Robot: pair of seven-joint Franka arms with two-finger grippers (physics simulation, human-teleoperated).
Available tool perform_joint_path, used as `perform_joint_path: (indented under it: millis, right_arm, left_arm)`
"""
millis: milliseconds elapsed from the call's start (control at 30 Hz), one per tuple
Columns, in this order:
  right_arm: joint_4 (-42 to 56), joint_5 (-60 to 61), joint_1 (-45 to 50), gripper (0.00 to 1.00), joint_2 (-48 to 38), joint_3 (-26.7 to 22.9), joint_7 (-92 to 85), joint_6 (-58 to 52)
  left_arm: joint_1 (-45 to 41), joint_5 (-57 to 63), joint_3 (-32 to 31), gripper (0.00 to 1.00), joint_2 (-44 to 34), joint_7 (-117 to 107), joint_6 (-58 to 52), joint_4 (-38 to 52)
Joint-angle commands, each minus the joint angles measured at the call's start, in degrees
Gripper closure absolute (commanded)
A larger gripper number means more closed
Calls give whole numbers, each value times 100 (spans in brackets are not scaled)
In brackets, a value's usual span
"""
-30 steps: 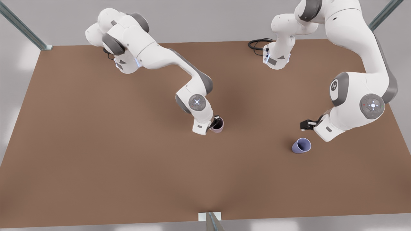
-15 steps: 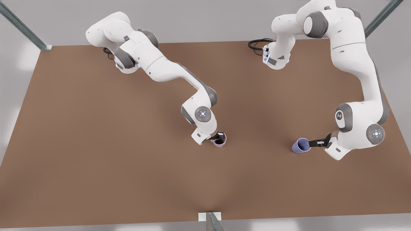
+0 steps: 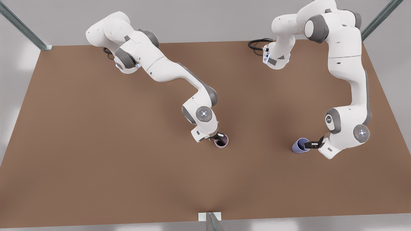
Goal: Stack the cups, with the pink cup at the bottom and the purple cup at the top
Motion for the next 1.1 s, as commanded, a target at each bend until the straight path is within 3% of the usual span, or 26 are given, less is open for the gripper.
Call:
perform_joint_path:
  millis: [0, 133, 200, 233, 300, 333, 367, 400, 467, 600, 767, 867, 967, 1067]
  right_arm:
    - [-129, 0, 0, 51, -205, -11, 911, 13]
    - [-463, 44, -62, 48, -1049, -134, 920, -22]
    - [-1499, -87, -387, 42, -1980, -108, 648, 13]
    - [-2184, -316, -677, 35, -2603, -108, -168, -66]
    - [-3143, -325, -1529, 18, -3685, -108, -1786, -627]
    - [-3109, -334, -2161, 0, -4116, -99, -2648, -1305]
    - [-3178, -386, -2680, 0, -4432, -99, -3140, -1594]
    - [-3021, -404, -2944, 0, -4714, -143, -4063, -2543]
    - [-2836, -430, -3137, 0, -4775, -547, -4800, -3194]
    - [-2529, -720, -3586, 0, -4591, -811, -6286, -3292]
    - [-2159, -624, -3709, 0, -4459, -802, -6323, -3239]
    - [-2159, -624, -3709, 0, -4450, -802, -6323, -3230]
    - [-2150, -641, -3718, 0, -4468, -811, -6323, -3213]
    - [-2115, -659, -3718, 0, -4433, -802, -6323, -3195]
  left_arm:
    - [3, 4, 10, 0, 8, 758, 202, -49]
    - [29, 4, 10, 0, 52, 767, 193, -243]
    - [29, 4, 1, 3, 61, 767, 149, -260]
    - [38, 4, 1, 20, 61, 767, 140, -260]
    - [29, 4, 1, 34, 79, 767, 140, -260]
    - [29, 4, 1, 45, 114, 767, 149, -260]
    - [29, -5, 1, 51, 114, 767, 140, -260]
    - [29, -5, 1, 54, 123, 767, 140, -260]
    - [20, -5, -8, 54, 123, 767, 140, -260]
    - [11, -14, -34, 63, 123, 749, 96, -260]
    - [-15, -14, -60, 69, 123, 697, 88, -260]
    - [-24, -14, -69, 78, 96, 688, 0, -260]
    - [-41, -14, -139, 79, -35, 662, -114, -252]
    - [-50, -5, -613, 79, -378, -155, -737, -15]
